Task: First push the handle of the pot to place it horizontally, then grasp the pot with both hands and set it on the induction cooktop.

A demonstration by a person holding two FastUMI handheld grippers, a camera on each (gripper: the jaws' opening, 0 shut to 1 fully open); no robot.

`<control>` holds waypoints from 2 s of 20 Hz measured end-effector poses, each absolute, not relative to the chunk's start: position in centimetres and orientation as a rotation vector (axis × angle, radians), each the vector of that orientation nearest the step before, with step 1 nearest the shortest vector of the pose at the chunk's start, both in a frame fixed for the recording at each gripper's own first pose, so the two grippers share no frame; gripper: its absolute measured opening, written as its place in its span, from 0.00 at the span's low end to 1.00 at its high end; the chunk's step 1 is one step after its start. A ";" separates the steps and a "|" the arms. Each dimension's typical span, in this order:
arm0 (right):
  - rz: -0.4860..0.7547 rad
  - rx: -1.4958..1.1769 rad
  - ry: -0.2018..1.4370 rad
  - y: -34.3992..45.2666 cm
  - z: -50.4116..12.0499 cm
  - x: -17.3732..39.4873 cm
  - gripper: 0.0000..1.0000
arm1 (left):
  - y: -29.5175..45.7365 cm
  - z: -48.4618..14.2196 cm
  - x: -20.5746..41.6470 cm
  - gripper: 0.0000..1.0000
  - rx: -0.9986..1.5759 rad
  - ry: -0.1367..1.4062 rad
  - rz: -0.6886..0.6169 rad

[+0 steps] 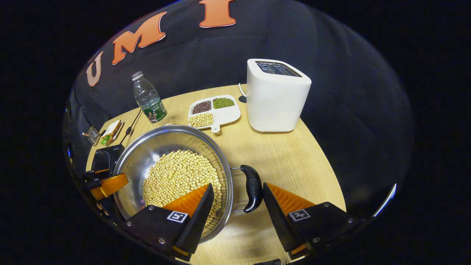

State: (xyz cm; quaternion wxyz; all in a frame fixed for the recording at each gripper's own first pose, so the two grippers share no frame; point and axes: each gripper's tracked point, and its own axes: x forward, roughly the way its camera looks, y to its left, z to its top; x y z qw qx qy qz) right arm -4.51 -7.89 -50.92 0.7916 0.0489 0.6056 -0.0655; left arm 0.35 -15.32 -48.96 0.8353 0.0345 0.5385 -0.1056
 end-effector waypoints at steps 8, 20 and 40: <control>-0.192 0.069 1.329 -8.1 -53.1 -5.4 0.86 | -15.6 -51.6 1.8 0.88 0.158 1.111 -0.193; -0.280 0.159 1.288 -8.0 -54.7 -6.0 0.69 | -15.5 -53.1 3.5 0.85 0.181 1.052 -0.158; -0.231 0.183 1.131 -3.6 -48.0 -3.5 0.59 | -11.2 -44.4 5.3 0.81 0.236 0.896 -0.113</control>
